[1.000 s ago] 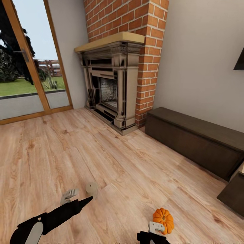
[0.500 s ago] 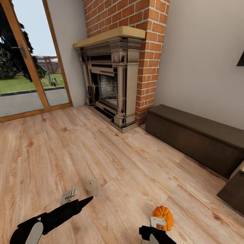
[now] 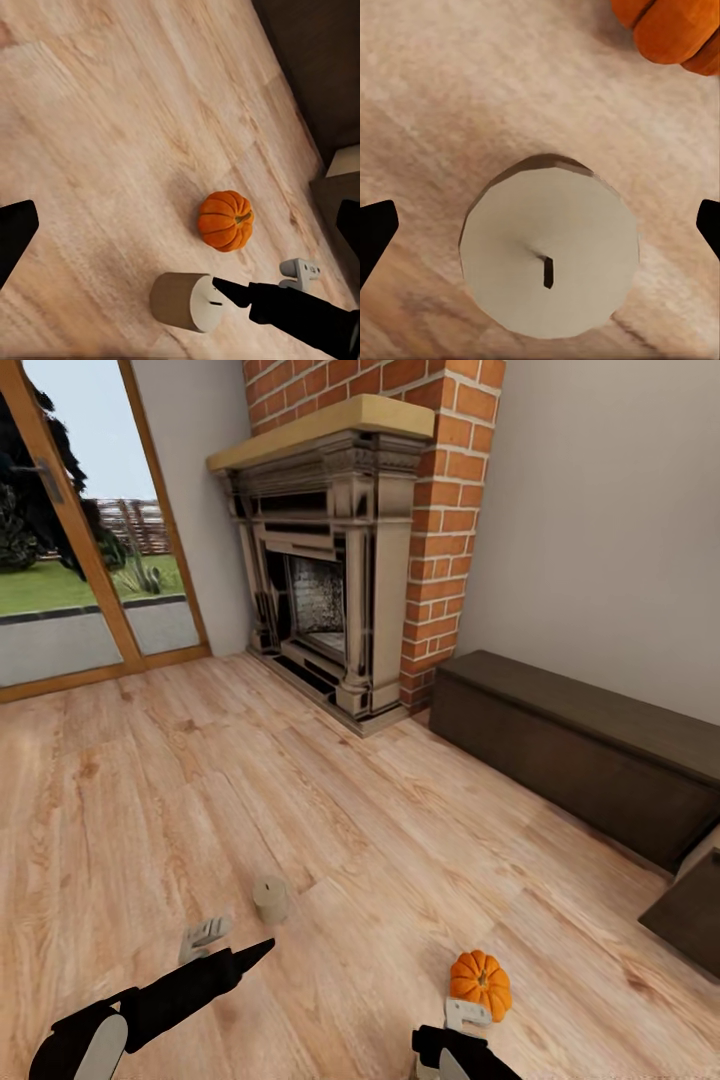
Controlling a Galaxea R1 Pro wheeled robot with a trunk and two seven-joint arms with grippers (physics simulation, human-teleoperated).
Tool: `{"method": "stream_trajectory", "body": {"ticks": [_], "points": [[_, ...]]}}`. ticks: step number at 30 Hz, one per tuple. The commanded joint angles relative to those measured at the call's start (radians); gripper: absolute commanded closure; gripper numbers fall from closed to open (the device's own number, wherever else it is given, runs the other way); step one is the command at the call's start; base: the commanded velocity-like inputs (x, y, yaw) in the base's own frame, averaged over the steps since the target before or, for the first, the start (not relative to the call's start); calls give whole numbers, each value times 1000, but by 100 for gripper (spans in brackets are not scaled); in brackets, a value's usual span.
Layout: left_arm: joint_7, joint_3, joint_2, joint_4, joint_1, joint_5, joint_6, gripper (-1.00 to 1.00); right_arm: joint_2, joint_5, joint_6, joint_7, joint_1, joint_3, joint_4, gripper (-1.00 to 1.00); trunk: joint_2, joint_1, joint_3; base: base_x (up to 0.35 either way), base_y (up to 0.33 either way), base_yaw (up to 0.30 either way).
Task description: Place each of the two pumpkins and all three candles from the living room inside a cabinet in the living room (use any cabinet), then make sure every cabinet is closed, and position the cauldron so it is next to a table in the living room.
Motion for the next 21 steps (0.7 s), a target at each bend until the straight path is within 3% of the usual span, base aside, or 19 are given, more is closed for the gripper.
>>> {"method": "stream_trajectory", "body": {"ticks": [1, 6, 12, 21], "points": [[-3, 1, 0, 0, 0, 2, 7, -100, 0, -7, 5, -8, 0, 9, -2, -100, -1, 0, -5, 0, 0, 0], [-3, 1, 0, -1, 1, 2, 7, -100, -1, -7, 4, -6, 0, 9, -3, -100, -2, 2, -24, 0, 0, 0], [-4, 1, 0, -2, 1, 2, 7, -100, 1, -7, -10, -4, -1, 11, -12, -100, -2, 2, -24, 0, 0, 0], [-4, 1, 0, -3, 3, 2, 7, -100, 4, -6, -12, -4, -16, 11, -17, -100, -4, 6, -59, 0, 0, 0]]}}
